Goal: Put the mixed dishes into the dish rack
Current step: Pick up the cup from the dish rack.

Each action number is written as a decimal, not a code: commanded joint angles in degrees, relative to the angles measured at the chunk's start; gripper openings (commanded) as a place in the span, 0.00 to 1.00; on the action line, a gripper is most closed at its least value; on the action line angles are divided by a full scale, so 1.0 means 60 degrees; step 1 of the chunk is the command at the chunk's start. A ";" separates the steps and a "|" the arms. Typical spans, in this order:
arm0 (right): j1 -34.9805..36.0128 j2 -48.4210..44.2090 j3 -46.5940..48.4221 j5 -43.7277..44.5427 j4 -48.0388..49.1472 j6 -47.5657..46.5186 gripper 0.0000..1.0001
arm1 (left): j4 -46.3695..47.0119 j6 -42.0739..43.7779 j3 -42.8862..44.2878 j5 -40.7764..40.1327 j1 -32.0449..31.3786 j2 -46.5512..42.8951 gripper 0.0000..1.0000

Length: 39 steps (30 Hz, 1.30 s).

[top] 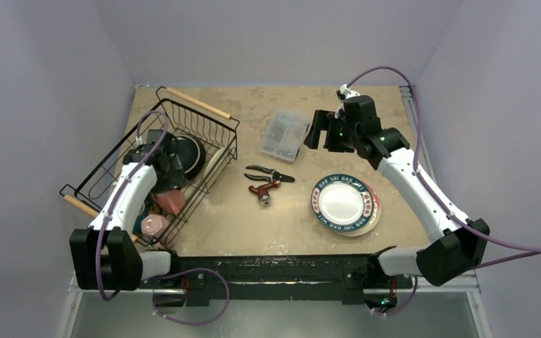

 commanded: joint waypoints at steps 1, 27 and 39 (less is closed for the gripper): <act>0.0039 -0.0035 0.0421 -0.0098 0.0145 -0.0122 0.85 | 0.0390 -0.0072 -0.0172 0.0032 0.0083 -0.0247 0.85; 0.0049 -0.0057 0.0656 -0.0365 0.0053 -0.0432 0.85 | -0.1406 0.0347 0.3799 -0.0711 0.0133 -0.1617 0.00; 0.1001 -0.0287 0.0554 -0.5112 0.2985 -0.0940 0.96 | 0.5515 -0.3647 0.2617 0.6816 -0.0826 -0.2874 0.00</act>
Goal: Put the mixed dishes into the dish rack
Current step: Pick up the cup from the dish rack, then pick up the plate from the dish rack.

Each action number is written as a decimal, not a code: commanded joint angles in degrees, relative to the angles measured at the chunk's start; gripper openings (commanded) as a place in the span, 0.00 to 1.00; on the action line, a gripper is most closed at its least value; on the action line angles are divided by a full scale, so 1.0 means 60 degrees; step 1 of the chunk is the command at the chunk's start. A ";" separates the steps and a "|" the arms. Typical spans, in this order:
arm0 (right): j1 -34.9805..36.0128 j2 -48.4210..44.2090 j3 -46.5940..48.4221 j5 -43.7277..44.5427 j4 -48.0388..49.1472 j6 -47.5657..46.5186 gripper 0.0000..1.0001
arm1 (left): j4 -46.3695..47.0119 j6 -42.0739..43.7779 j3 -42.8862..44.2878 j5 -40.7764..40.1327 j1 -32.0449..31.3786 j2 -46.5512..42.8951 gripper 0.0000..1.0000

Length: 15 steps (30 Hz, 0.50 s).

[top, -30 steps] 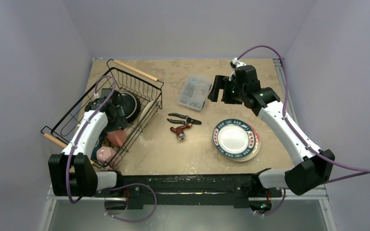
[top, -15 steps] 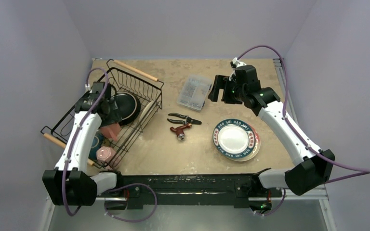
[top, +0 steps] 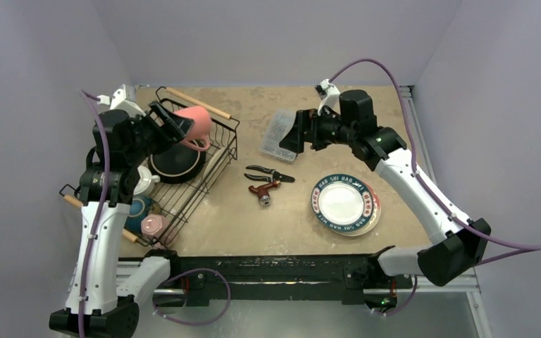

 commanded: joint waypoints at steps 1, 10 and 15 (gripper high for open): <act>0.0623 -0.0455 -0.0061 -0.2509 0.2659 -0.0003 0.98 | 0.4126 -0.2383 -0.0631 0.2880 -0.1100 0.0265 0.00; 0.0633 -0.0609 -0.0713 -0.3850 0.4499 0.1066 0.93 | 0.8097 -0.5231 -0.2267 0.4115 -0.2731 0.0921 0.00; 0.0490 -0.0448 -0.0924 -0.4337 0.5328 0.1723 0.81 | 0.8892 -0.5828 -0.2758 0.4219 -0.3365 0.1013 0.00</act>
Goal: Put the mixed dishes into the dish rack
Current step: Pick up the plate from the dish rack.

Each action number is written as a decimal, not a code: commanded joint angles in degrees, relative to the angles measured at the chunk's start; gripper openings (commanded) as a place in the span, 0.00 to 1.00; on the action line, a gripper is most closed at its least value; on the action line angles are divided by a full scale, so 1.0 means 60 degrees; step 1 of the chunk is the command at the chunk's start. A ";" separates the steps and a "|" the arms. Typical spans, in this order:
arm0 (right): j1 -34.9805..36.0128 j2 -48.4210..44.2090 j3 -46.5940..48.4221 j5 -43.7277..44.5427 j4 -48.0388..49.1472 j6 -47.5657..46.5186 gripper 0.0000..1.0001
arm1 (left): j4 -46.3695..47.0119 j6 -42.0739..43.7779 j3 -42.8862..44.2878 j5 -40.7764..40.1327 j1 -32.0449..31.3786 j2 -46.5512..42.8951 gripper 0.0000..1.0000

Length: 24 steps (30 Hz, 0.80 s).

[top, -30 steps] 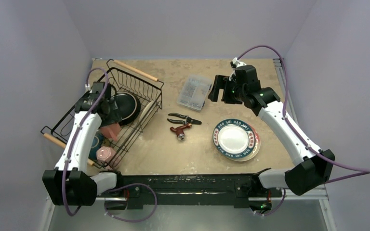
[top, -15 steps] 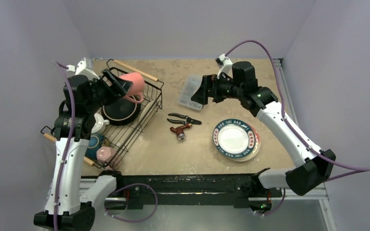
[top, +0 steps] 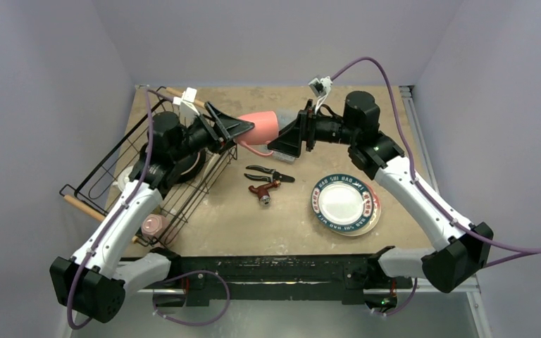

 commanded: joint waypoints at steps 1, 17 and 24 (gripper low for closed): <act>-0.0113 0.0083 -0.0150 -0.0857 0.1297 0.0749 0.79 | 0.2599 -0.1084 -0.0009 0.0507 -0.0537 -0.0201 0.00; -0.0107 -0.0439 -0.0371 0.1271 0.0268 0.0497 0.00 | -0.0762 0.0226 0.0052 -0.0119 -0.1043 -0.0882 0.57; 0.0245 -0.0573 -0.0290 0.4438 -0.2787 -0.0835 0.00 | -0.9973 0.0505 0.1816 -0.5991 0.1128 -0.2272 0.80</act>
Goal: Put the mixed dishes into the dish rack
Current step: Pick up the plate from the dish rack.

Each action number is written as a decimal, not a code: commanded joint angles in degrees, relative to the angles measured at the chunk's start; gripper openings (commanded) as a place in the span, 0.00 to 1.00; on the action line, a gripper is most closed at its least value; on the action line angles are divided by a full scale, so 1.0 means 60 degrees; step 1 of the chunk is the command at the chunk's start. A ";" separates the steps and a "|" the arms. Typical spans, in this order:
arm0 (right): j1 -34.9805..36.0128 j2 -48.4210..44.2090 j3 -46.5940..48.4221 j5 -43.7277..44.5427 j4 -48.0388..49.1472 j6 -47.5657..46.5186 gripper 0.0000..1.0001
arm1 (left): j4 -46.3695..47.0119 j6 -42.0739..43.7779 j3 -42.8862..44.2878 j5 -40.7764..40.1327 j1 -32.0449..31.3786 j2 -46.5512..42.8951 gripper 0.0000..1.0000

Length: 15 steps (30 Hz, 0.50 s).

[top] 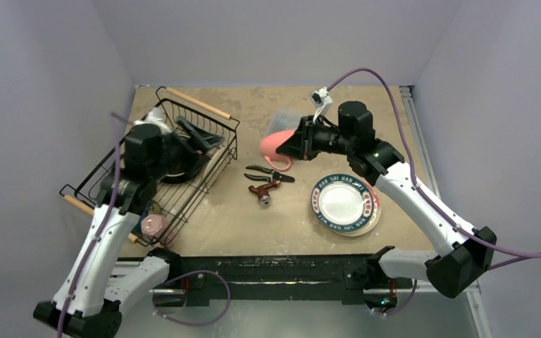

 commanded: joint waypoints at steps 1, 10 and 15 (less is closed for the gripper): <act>-0.0021 -0.0213 0.0165 0.3744 -0.2180 -0.1555 0.00 | -0.5659 0.0511 0.0960 -0.3941 0.2084 -0.0979 0.84; 0.1487 0.0793 0.0520 0.5776 -0.3673 -0.2798 0.00 | -0.6609 0.1617 0.1938 -0.4393 0.4020 0.1441 1.00; 0.3118 0.1952 0.0964 0.7095 -0.4275 -0.3550 0.00 | -0.3868 0.0291 0.0410 -0.2942 0.5224 0.1879 0.98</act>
